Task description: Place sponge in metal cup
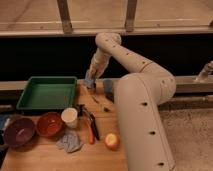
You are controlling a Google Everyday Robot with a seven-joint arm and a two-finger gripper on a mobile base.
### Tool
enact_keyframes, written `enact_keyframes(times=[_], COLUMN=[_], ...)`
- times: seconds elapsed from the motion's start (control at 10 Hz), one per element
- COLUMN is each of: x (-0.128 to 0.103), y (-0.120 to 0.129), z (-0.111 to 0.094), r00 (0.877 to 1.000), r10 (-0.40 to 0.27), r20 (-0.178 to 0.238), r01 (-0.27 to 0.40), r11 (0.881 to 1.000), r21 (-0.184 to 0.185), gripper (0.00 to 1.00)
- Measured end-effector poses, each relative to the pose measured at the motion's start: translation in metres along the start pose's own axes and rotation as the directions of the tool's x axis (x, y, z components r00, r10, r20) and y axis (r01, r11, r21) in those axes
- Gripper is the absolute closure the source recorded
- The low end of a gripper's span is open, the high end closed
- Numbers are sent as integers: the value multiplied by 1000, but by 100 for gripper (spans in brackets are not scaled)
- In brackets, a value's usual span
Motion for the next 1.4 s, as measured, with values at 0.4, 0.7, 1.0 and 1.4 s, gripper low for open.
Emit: enact_keyframes(times=[0.4,0.7,1.0,1.4], x=[6,6,2,-10], y=[0,-12,-23,-30], z=[21,41,45,32], r00=[997,992,988,989], r10=[11,56,94,119], r20=[-74,-115,-124,-91], r01=[-12,-57,-94,-121], r11=[1000,998,996,993], r21=[-6,2,6,-12], gripper=[93,62,35,20])
